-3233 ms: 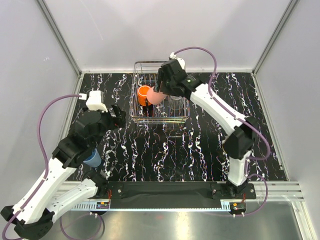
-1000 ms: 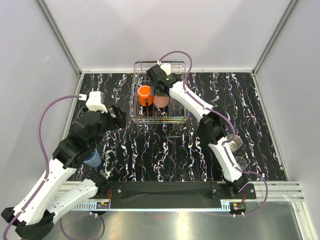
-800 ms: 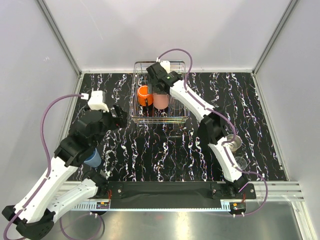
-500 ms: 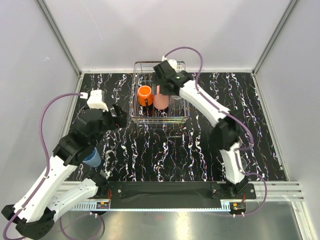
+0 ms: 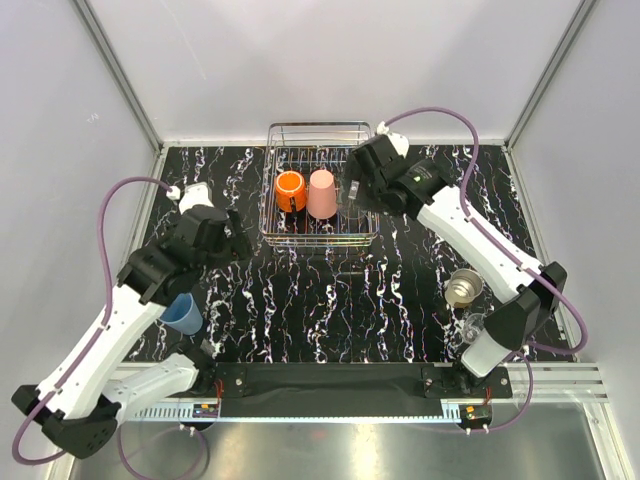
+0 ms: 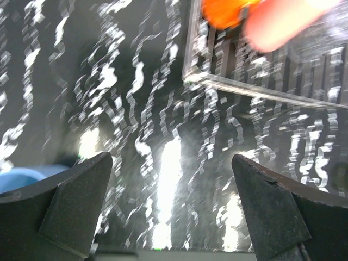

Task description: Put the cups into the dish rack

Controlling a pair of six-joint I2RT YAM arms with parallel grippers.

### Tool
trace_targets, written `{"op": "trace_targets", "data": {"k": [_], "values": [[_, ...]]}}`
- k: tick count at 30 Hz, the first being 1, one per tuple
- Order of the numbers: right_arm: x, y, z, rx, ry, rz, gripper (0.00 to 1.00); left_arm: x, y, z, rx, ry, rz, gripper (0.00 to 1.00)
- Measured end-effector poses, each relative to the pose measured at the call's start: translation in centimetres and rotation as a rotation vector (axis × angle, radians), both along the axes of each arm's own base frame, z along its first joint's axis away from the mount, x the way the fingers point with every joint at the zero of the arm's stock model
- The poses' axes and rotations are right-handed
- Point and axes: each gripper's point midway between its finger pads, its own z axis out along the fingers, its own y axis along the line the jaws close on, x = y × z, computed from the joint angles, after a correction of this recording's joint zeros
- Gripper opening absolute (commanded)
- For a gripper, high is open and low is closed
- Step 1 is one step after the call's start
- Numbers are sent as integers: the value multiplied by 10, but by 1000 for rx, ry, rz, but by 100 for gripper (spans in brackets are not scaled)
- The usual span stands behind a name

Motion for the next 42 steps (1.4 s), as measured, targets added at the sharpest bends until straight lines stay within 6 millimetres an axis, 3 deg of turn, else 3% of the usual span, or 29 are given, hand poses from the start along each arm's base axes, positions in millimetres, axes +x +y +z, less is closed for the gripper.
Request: {"op": "trace_targets", "data": {"k": [5,8,11,16,21,27,32,39,42], "values": [[-31,-40,-44,-101,128,-119,100,-8,15,-16,60,104,64,99],[-53,-61,-53,-117,166,-143,100,-13,30,-21,81,132,133,99],[-71,-70,-43,-67,160,-121,100,-18,46,-27,101,158,210,99],[-88,-75,-7,37,83,-89,100,-27,68,-41,161,237,303,99],[-101,-85,20,100,11,-84,100,-32,84,-67,224,356,420,99],[-110,-92,33,132,-25,-78,100,-46,106,-106,271,528,533,99],[-113,-94,34,133,-27,-78,100,-51,111,-121,233,585,575,96],[-114,-94,25,113,-4,-80,100,-49,110,-140,204,642,597,77],[-112,-93,20,103,8,-80,100,-50,110,-145,184,654,603,58]]}}
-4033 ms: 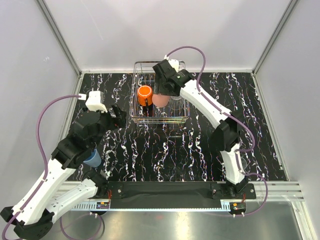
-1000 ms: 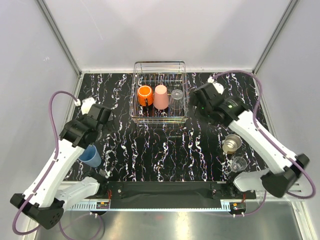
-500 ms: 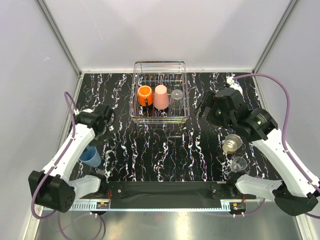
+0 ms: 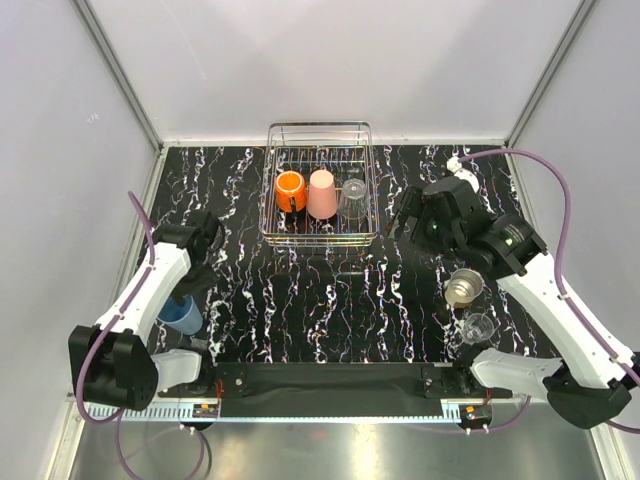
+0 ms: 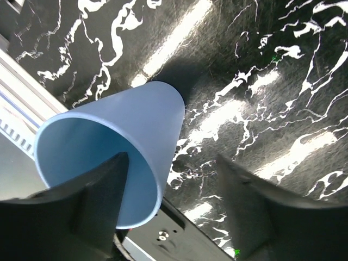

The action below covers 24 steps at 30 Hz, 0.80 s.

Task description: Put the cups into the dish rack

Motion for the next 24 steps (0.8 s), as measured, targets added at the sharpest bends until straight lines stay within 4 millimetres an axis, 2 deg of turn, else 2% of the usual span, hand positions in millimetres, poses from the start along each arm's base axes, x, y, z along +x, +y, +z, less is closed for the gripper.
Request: {"op": "trace_targets", "data": {"k": [4,11,12,19,24], "values": [[2,2,-7,-15,19,0,100,3,1,-1,-13,-10,14,47],[6,8,-15,-25,37,19,100,8,0,1,-42,-41,7,9],[6,9,-16,-24,39,22,99,9,-1,2,-51,-50,4,2],[11,24,-22,2,63,61,100,20,-19,22,-158,-138,-52,0],[11,36,-21,45,63,98,100,31,-58,53,-367,-313,-198,0]]}}
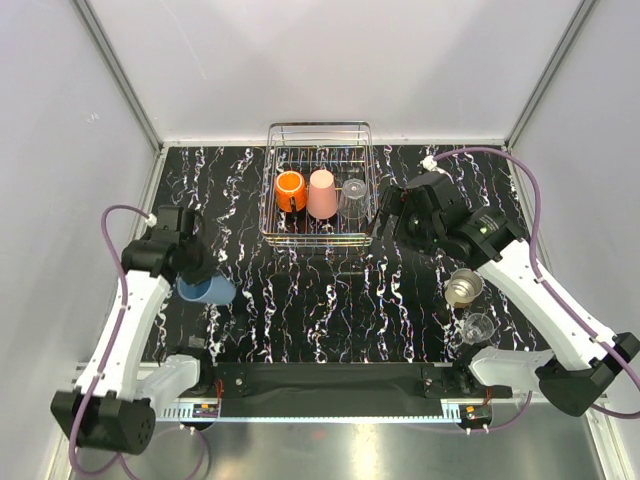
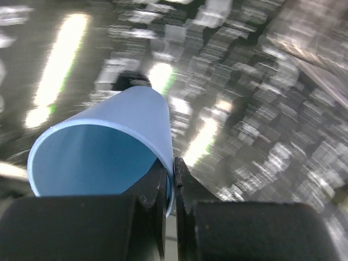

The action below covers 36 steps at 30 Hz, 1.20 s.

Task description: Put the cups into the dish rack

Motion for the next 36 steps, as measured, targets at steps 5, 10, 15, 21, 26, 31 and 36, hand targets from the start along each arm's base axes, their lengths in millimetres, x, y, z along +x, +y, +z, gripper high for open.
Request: {"op": "trace_targets", "data": {"k": [5,10,15,21,26,31,36], "values": [[0,14,1,55,-3,43,100,5,-53,47,-259,-225,-206,0],[-2,35,4,144,-16,126,100,3,-108,92,-564,-450,-432,0],[-14,59,9,284,-62,254,97,-6,-136,136,-792,-635,-578,0],[-31,80,48,462,-181,420,97,-25,-151,205,-923,-849,-762,0],[-50,94,89,602,-306,575,100,-40,-156,236,-1027,-965,-842,0],[-63,101,99,673,-346,674,100,-56,-157,258,-1089,-1041,-896,0],[-74,105,110,735,-381,750,100,-66,-158,270,-1121,-1076,-923,0]]}}
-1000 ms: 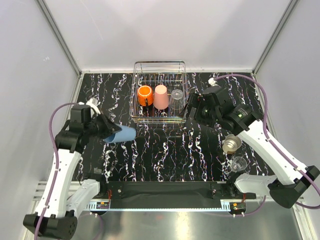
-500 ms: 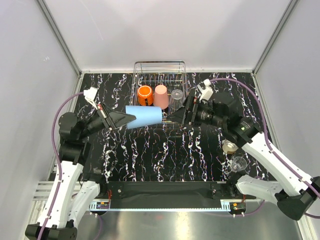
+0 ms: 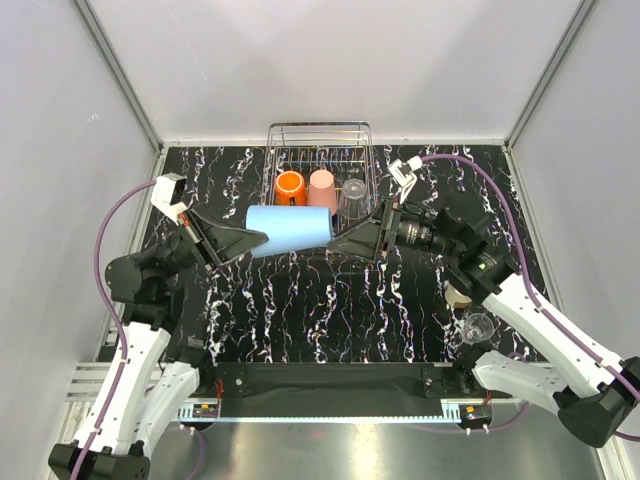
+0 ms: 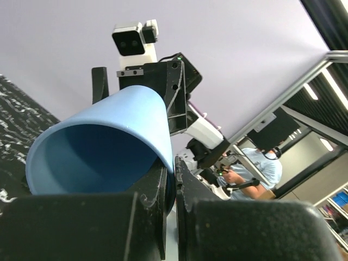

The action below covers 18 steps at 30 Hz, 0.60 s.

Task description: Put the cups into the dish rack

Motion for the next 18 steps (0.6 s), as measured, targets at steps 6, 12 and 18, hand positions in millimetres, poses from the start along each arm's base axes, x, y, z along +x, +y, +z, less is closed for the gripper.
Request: {"op": "trace_targets", "data": {"k": [6,12,18], "values": [[-12,2,15,79,-45,68,100,-9,-2,7,-32,-17,-33,0],[-18,2,30,142,-74,102,100,-10,-5,-1,-38,6,-54,0],[-22,8,37,174,-82,133,100,-10,-8,-1,-46,13,-65,0]]}}
